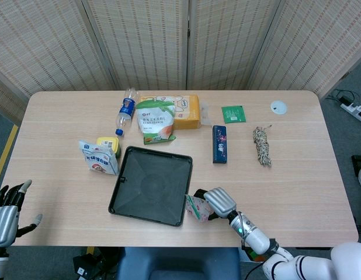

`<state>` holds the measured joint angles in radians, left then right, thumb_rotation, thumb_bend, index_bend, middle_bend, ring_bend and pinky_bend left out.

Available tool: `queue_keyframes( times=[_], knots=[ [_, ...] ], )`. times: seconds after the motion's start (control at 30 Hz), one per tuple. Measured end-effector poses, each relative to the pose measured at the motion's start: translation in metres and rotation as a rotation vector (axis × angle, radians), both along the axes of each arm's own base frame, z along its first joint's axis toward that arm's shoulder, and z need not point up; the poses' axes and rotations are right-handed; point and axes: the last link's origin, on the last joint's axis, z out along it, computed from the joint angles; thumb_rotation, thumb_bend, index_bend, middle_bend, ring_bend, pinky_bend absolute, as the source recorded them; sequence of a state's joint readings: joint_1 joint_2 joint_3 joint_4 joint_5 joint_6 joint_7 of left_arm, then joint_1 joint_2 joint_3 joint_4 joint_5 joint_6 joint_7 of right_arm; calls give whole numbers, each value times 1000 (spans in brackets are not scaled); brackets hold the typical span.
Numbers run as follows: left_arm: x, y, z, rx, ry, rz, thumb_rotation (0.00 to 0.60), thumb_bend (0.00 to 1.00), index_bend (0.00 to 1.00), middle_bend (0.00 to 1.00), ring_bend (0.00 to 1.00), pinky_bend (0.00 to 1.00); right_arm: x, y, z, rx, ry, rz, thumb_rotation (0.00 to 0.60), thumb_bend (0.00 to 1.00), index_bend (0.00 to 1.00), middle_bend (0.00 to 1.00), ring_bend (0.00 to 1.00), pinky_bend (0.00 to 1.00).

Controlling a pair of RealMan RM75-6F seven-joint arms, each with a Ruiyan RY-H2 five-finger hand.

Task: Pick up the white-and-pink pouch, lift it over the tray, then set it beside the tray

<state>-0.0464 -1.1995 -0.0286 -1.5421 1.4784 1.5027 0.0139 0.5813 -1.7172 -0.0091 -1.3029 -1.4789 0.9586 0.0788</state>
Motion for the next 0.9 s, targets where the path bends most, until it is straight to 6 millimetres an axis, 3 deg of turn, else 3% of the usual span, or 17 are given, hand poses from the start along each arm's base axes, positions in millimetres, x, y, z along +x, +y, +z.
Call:
queue_keyframes(
  times=[0.33, 0.67, 0.9],
  knots=[
    [0, -1, 1, 1, 1, 3, 600, 333, 62, 146, 139, 41, -5, -2, 1, -32, -4, 9, 600, 400, 695, 541, 1000, 966],
    [2, 0, 2, 0, 2, -4, 600, 332, 56, 146, 139, 42, -13, -3, 31, -116, 41, 54, 600, 452, 764, 599, 1000, 970],
    [5, 1, 0, -2, -2, -17, 600, 333, 55, 146, 139, 41, 1, -20, 61, -205, 103, 146, 600, 459, 787, 618, 1000, 970]
  ],
)
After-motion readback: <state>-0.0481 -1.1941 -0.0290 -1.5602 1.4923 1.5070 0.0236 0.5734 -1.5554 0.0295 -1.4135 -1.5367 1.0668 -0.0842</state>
